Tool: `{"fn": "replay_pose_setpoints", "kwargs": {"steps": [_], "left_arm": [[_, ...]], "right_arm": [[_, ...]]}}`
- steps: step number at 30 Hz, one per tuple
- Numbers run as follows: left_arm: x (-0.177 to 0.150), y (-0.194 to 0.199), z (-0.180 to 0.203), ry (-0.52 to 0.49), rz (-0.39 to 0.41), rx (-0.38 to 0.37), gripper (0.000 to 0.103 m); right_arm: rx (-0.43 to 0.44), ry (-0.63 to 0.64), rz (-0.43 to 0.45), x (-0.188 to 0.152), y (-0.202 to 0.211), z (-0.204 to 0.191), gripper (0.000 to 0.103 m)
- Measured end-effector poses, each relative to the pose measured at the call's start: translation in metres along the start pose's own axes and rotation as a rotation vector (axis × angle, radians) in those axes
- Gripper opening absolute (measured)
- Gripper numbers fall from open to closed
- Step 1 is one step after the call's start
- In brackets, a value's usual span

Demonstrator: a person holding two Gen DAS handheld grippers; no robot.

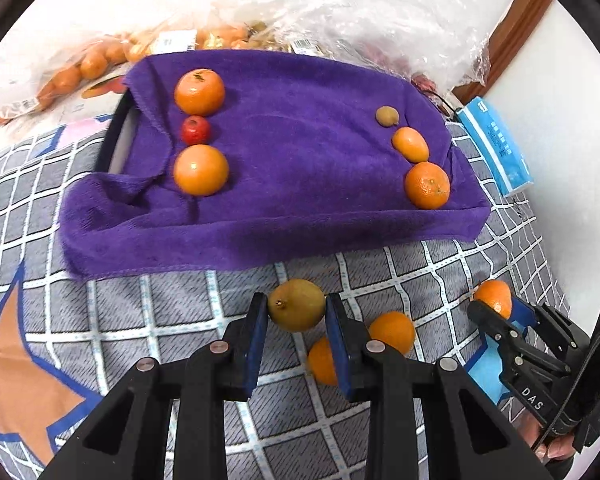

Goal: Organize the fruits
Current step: 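Lift the yellow-green fruit with the left tool while the right tool carries the mandarin toward the towel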

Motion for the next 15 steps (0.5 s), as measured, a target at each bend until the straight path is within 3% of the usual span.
{"fn": "replay_pose_setpoints", "kwargs": {"steps": [15], "left_arm": [[-0.013, 0.051, -0.020, 0.048, 0.099, 0.017, 0.028]], "right_arm": [[0.008, 0.040, 0.098, 0.014, 0.045, -0.042, 0.041]]}}
Point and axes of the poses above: each gripper's, at about its wrist camera, not at the fingertips, and y roughly against the way its jaws point, z to its right, x to its top, the point moved 4 cm from there along -y, roughly the way its jaws point, and after that the axes turned 9 degrees about -y, right-handed, at the moved point
